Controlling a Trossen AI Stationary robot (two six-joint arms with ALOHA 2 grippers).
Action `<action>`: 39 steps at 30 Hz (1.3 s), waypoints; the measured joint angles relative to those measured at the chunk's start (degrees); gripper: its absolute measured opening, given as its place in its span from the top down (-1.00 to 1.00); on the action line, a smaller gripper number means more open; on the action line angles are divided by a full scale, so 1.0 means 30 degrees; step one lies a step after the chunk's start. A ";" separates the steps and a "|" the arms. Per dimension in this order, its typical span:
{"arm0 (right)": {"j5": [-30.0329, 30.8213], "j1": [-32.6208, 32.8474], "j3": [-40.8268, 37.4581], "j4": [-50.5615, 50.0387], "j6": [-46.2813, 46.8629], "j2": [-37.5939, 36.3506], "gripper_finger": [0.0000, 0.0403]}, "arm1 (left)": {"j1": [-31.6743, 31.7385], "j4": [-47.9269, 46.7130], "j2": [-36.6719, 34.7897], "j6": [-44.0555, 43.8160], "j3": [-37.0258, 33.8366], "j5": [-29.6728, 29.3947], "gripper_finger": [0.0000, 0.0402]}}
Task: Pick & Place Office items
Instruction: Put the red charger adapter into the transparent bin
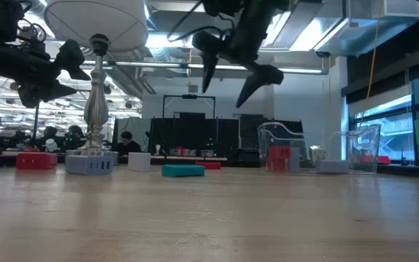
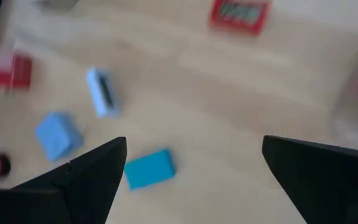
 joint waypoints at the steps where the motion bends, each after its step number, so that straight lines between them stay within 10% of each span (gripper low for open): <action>1: -0.0143 0.0264 -0.0001 0.0062 -0.0009 0.0182 -0.88 | -0.0006 0.0000 0.0007 0.0000 0.0000 0.0000 -0.25; 18: 0.0421 0.1465 -0.0008 0.1349 0.2310 0.1277 -0.88 | -0.0006 -0.0007 0.0001 0.0006 0.0000 -0.0007 -0.25; 39: 0.3163 0.1407 -0.0015 0.2593 -0.8018 -0.1236 -0.88 | 0.0001 -0.0007 0.0000 0.0006 0.0000 -0.0013 -0.25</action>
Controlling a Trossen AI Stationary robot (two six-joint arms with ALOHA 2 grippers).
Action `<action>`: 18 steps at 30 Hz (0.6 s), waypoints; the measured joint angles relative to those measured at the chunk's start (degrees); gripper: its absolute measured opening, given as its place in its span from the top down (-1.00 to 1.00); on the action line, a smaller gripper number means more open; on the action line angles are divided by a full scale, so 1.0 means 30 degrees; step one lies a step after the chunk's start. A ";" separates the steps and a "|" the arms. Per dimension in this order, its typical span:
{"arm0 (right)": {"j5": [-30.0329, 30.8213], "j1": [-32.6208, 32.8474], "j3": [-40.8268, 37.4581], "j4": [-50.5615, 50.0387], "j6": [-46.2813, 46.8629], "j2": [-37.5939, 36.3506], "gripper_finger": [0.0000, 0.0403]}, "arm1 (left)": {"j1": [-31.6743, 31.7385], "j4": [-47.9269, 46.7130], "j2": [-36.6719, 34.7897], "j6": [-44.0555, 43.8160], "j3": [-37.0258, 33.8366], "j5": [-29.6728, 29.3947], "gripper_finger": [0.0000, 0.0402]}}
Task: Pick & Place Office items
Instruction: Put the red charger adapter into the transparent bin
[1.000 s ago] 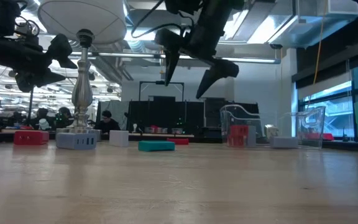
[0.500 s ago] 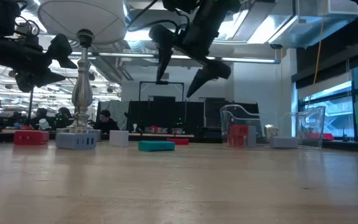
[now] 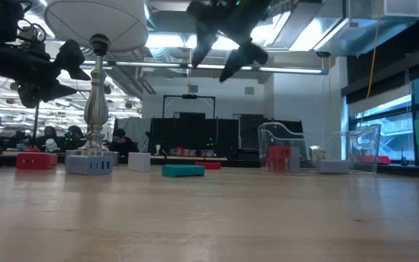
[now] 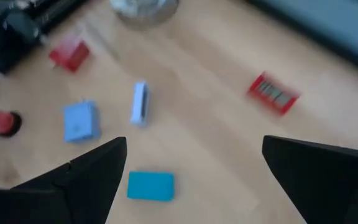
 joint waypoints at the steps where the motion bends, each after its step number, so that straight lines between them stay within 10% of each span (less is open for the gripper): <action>1: 0.0470 -0.0007 0.0000 -0.0020 -0.0564 -0.0356 -0.88 | -0.0007 0.0000 0.0000 -0.0007 0.0000 0.0005 -0.25; 18: 0.1882 -0.0109 0.0007 -0.0134 -1.0581 -0.1837 -0.88 | -0.0005 0.0007 0.0005 -0.0007 0.0000 -0.0007 -0.25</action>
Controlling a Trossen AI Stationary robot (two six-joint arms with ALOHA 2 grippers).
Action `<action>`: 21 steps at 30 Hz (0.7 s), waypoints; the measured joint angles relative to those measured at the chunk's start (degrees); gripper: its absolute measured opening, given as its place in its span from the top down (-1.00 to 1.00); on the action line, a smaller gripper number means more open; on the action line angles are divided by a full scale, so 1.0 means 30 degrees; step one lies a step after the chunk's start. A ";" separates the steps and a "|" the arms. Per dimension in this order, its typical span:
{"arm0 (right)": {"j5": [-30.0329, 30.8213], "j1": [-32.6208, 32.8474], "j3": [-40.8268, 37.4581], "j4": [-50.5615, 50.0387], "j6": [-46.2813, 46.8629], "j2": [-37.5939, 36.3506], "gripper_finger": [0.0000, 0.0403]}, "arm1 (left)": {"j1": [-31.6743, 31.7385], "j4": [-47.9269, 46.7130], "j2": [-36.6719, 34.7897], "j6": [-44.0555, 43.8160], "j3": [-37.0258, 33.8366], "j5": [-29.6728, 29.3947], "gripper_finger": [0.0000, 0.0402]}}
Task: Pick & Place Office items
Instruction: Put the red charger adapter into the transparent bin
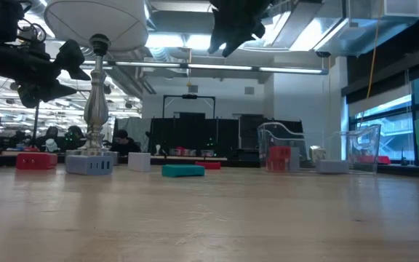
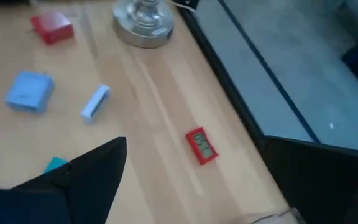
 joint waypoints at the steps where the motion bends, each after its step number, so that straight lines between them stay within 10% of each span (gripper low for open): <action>1: -0.0441 0.0000 0.0000 0.0179 -0.0031 0.0000 -0.88 | 0.0001 -0.0002 -0.0005 0.0002 0.0000 0.0000 -0.25; 12: -0.5143 0.0000 -0.0007 0.2690 0.0321 0.0186 -0.88 | 0.0005 0.0000 0.0001 0.0001 0.0000 0.0005 -0.25; 21: -0.5260 -0.0451 -0.0007 0.2752 0.0409 -0.1733 -0.88 | 0.0001 0.0000 -0.0002 0.0007 0.0000 0.0012 -0.25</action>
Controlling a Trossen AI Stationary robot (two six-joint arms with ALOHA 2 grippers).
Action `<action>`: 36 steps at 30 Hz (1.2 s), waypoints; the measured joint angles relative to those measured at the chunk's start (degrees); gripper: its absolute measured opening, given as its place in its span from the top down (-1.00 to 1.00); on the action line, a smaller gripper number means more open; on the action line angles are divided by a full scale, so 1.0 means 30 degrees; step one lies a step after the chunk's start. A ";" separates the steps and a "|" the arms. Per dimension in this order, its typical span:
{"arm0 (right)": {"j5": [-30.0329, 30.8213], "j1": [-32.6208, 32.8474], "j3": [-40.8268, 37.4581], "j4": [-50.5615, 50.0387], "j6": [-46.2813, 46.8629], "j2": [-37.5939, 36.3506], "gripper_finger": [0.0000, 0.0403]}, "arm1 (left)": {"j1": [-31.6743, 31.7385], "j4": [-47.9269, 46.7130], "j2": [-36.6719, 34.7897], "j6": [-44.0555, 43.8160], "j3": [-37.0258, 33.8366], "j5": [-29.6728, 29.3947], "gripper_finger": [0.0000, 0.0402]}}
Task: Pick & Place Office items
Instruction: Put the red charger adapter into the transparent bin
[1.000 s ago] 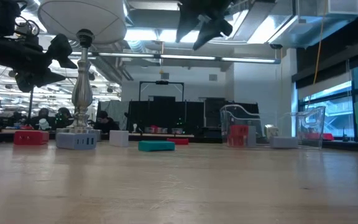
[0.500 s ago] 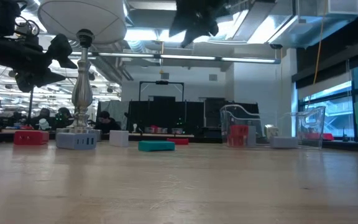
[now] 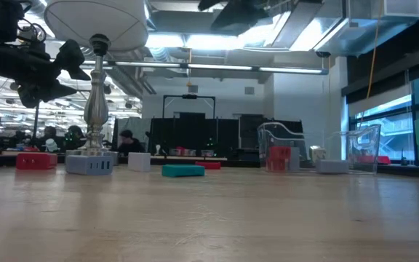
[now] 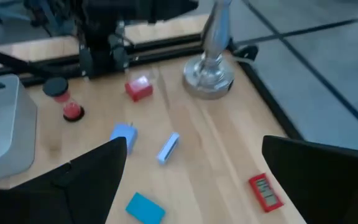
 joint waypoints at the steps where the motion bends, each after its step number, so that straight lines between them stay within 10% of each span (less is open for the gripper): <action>1: -0.0124 -0.0109 0.0000 -0.0091 -0.0048 -0.0264 -0.88 | -0.0004 0.0000 -0.0002 0.0000 0.0000 0.0000 -0.25; 15: -0.0935 -0.0867 -0.0336 -0.2254 -0.0294 -0.4696 -0.88 | -0.0002 0.0000 -0.0003 0.0000 0.0000 -0.0007 -0.25; 36: 0.2865 -0.0663 -1.4094 0.1799 0.7957 -1.6572 -0.88 | 0.0000 0.0178 0.0004 -0.2052 0.0000 -0.0560 -0.25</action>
